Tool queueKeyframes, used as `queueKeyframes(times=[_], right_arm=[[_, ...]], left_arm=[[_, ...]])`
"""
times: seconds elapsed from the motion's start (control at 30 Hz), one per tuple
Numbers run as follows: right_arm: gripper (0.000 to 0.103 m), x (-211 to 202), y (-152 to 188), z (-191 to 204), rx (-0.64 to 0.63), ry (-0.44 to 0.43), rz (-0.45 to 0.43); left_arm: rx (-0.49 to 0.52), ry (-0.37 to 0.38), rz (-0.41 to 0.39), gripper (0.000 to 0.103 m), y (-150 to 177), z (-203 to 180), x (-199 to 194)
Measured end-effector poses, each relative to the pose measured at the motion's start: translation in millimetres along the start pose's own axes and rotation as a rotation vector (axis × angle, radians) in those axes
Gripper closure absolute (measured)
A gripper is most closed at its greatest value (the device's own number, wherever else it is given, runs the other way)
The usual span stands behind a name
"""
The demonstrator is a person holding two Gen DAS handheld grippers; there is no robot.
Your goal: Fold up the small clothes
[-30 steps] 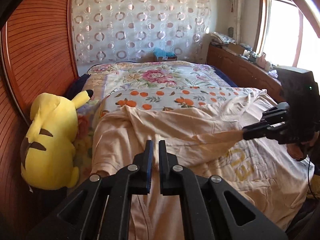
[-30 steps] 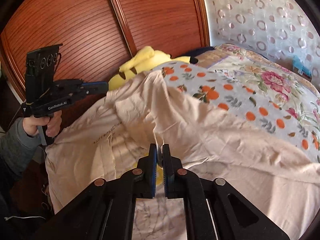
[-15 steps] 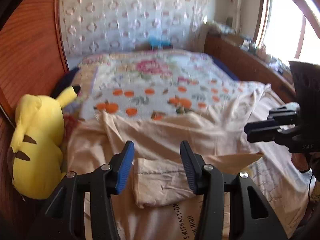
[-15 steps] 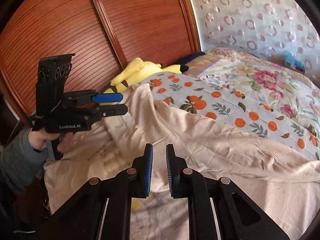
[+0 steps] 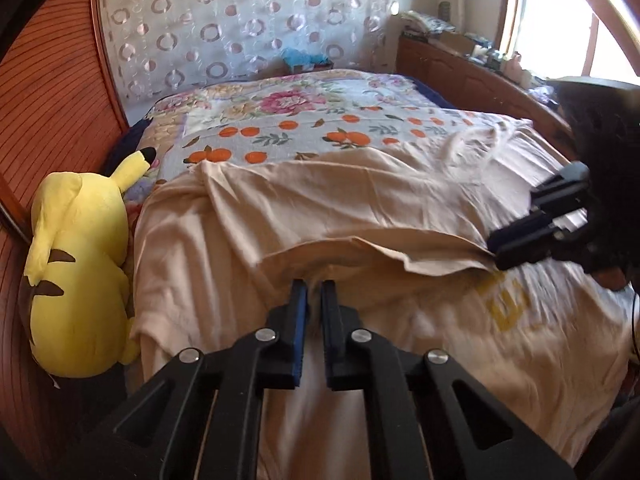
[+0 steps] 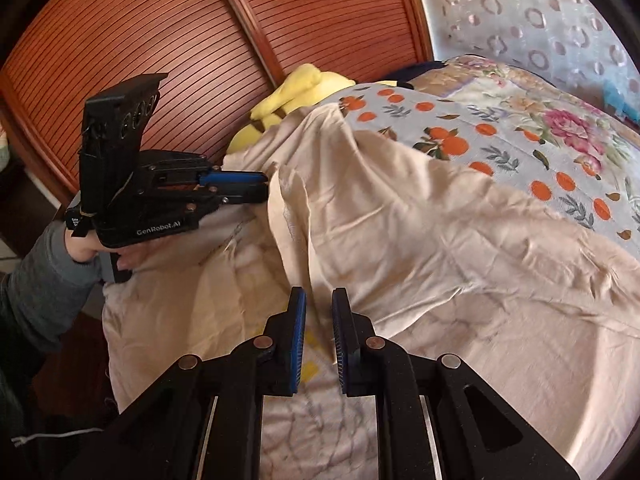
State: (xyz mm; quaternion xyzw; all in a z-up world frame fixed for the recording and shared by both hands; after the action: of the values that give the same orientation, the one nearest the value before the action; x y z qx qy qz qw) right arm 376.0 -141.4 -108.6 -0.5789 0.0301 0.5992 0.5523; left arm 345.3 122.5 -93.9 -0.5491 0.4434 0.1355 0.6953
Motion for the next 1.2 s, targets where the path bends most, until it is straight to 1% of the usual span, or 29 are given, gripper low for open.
queueKeyframes(times=[0.07,0.2,0.27,0.37,0.47,0.53,0.57,0.6,0.67,0.73,0.8,0.83,0.93,1.0,1.07,1.2], right_arm=[[0.089,-1,0,1,0.002,-0.002,-0.001],[0.089,-9,3,5,0.001,-0.001,-0.014],[0.089,-14,7,12,-0.008,0.002,-0.027],[0.089,-26,12,16,-0.016,0.012,-0.069],[0.089,-28,10,19,-0.015,0.016,-0.093],[0.089,-28,9,24,-0.026,0.029,-0.101],[0.089,-27,9,27,-0.031,0.04,-0.105],[0.089,-27,9,29,-0.037,0.054,-0.109],[0.081,-26,10,36,-0.044,0.066,-0.115],[0.07,-26,12,46,-0.055,0.074,-0.125],[0.062,-26,18,60,-0.082,0.084,-0.126],[0.061,-27,21,69,-0.093,0.089,-0.129],[0.061,-21,31,94,-0.111,0.085,-0.136],[0.06,-16,37,114,-0.114,0.057,-0.132],[0.061,-9,43,134,-0.13,0.044,-0.124],[0.061,12,50,176,-0.166,-0.006,-0.088]], left_arm=[[-0.017,0.003,-0.005,0.095,7,2,-8],[-0.044,-0.017,-0.02,0.095,22,9,-30],[-0.061,-0.013,-0.042,0.095,28,12,-42],[-0.066,-0.032,-0.081,0.095,27,14,-53],[-0.078,-0.006,-0.117,0.094,22,18,-58],[-0.078,0.012,-0.127,0.082,20,19,-60],[-0.079,0.021,-0.14,0.065,20,20,-62],[-0.082,0.017,-0.148,0.044,21,21,-63],[-0.088,-0.027,-0.147,0.032,22,22,-64],[-0.098,-0.028,-0.138,0.032,26,26,-67],[-0.102,-0.048,-0.137,0.032,32,31,-72],[-0.11,-0.059,-0.129,0.032,37,35,-75],[-0.155,-0.083,-0.088,0.032,54,51,-80],[-0.189,-0.103,-0.073,0.032,68,64,-86],[-0.222,-0.113,-0.063,0.032,83,76,-93],[-0.268,-0.12,-0.06,0.032,110,88,-104]])
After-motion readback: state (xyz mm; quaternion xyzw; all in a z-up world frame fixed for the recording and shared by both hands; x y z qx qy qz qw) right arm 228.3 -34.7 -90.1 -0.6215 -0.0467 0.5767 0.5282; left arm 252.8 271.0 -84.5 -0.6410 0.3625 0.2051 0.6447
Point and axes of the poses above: each gripper's, at about its wrist camera, not at the fingertips, and x roughly the way its jaws point, z to its left, y to its underside, the point moved 1 cm from there along x, roughly the way its jaws point, and after that the axes turned 5 degrees about x, right-handed, at the moved point
